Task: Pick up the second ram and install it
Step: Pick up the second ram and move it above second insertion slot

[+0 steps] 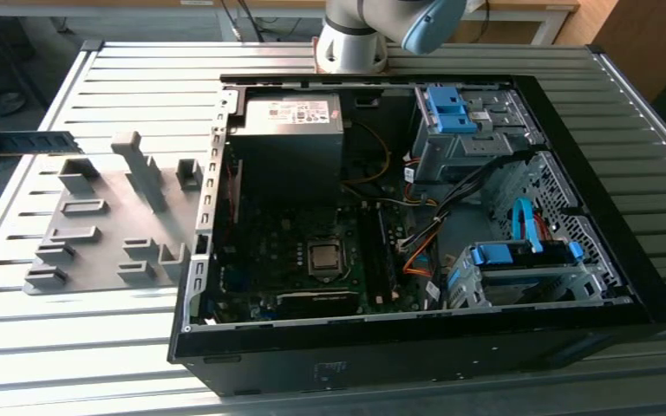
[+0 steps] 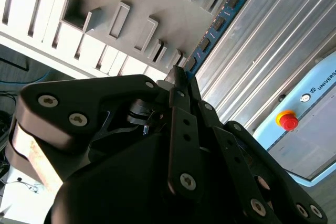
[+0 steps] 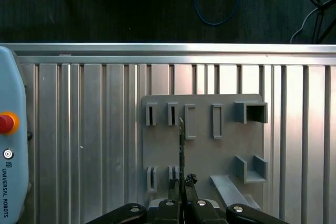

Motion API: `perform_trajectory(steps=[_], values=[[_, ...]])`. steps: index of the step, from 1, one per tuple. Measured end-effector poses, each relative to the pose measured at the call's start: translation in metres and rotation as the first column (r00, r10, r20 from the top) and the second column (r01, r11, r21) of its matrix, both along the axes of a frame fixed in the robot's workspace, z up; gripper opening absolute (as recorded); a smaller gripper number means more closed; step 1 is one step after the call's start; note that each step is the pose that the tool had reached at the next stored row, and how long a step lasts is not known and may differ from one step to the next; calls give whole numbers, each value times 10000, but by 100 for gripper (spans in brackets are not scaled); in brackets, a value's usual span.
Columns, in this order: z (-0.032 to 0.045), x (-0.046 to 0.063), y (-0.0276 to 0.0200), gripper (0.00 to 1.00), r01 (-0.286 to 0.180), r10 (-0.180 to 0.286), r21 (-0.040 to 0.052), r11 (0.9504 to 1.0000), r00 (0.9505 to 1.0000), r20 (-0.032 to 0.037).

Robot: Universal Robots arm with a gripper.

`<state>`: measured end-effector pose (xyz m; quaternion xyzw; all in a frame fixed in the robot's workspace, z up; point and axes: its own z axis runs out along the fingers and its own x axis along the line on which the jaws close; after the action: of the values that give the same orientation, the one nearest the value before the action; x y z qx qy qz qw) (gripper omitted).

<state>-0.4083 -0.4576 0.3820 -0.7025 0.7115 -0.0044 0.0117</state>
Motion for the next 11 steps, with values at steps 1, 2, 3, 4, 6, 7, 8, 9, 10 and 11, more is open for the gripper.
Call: perform_trajectory(steps=[1, 2, 3, 4, 6, 7, 8, 9, 10, 11], values=[[2, 0, 0, 14, -1, 1, 0, 10000, 10000, 0], [4, 0, 0, 14, 0, 0, 0, 10000, 10000, 0], [7, 0, 0, 14, 0, 0, 0, 10000, 10000, 0], [9, 0, 0, 14, 0, 0, 0, 10000, 10000, 0], [13, 0, 0, 14, 0, 0, 0, 10000, 10000, 0], [15, 0, 0, 14, -1, 1, 0, 10000, 10000, 0], [18, 0, 0, 14, 0, 0, 0, 10000, 10000, 0], [20, 0, 0, 14, 0, 0, 0, 10000, 10000, 0], [22, 0, 0, 14, 0, 0, -1, 10000, 10000, -1], [24, 0, 0, 14, 0, 0, 0, 10000, 10000, 0]])
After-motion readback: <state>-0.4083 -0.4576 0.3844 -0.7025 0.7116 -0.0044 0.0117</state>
